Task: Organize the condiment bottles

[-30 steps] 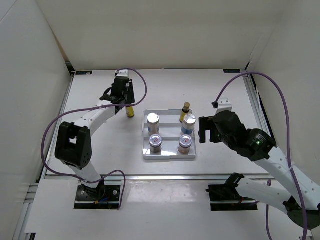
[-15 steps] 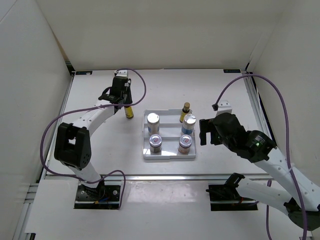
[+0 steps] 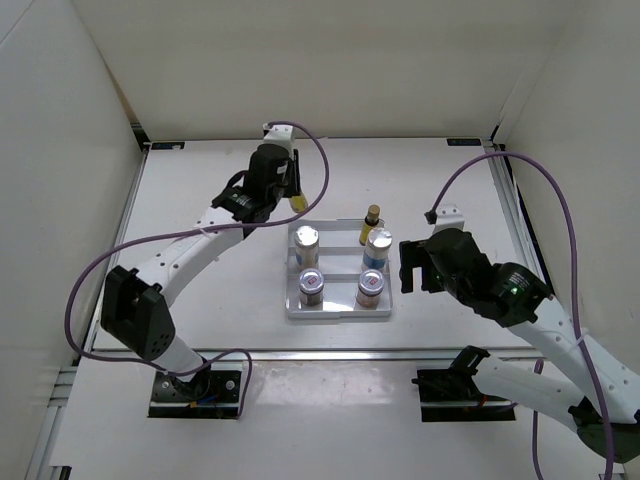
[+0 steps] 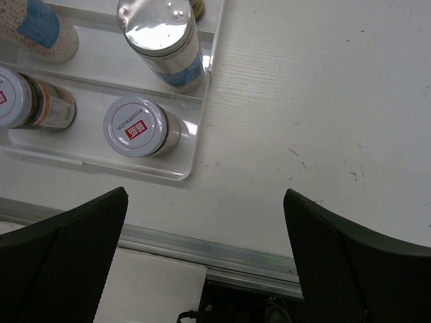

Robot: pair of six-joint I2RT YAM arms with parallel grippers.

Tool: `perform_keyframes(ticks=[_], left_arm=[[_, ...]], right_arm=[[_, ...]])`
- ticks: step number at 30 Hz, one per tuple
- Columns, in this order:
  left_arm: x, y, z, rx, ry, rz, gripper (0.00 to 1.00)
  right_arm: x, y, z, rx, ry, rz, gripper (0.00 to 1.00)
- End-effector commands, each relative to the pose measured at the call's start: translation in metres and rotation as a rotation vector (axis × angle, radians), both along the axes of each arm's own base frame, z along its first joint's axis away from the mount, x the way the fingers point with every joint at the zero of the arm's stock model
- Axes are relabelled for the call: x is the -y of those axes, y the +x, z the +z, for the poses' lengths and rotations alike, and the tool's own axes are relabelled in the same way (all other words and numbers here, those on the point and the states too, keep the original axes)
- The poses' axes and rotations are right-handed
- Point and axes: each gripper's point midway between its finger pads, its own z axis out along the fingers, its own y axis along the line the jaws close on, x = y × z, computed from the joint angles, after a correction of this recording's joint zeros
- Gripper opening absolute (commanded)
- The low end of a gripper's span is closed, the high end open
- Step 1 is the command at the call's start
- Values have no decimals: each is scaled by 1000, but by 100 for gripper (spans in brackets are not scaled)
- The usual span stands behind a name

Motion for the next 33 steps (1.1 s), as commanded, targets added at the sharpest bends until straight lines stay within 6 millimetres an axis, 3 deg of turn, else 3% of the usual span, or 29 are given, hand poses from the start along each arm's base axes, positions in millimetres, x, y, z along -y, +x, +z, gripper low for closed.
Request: perform_keyframes(ticks=[1, 2, 8, 16, 20, 28, 33], left_arm=[[8, 9, 15, 45, -48, 10, 11], [16, 8, -2, 14, -31, -9, 11], [33, 6, -51, -60, 24, -32, 11], [34, 8, -76, -107, 57, -32, 11], [36, 3, -80, -128, 64, -37, 11], [38, -21, -37, -48, 40, -38, 11], [35, -33, -29, -35, 48, -32, 11]], right_arm=[[0, 0, -1, 3, 1, -3, 100], [0, 0, -1, 3, 1, -3, 100], [2, -2, 0, 10, 9, -3, 100], [3, -1, 0, 13, 11, -16, 100], [4, -2, -3, 7, 5, -16, 100], [4, -2, -3, 7, 5, -16, 100], [4, -2, -3, 7, 5, -16, 100]])
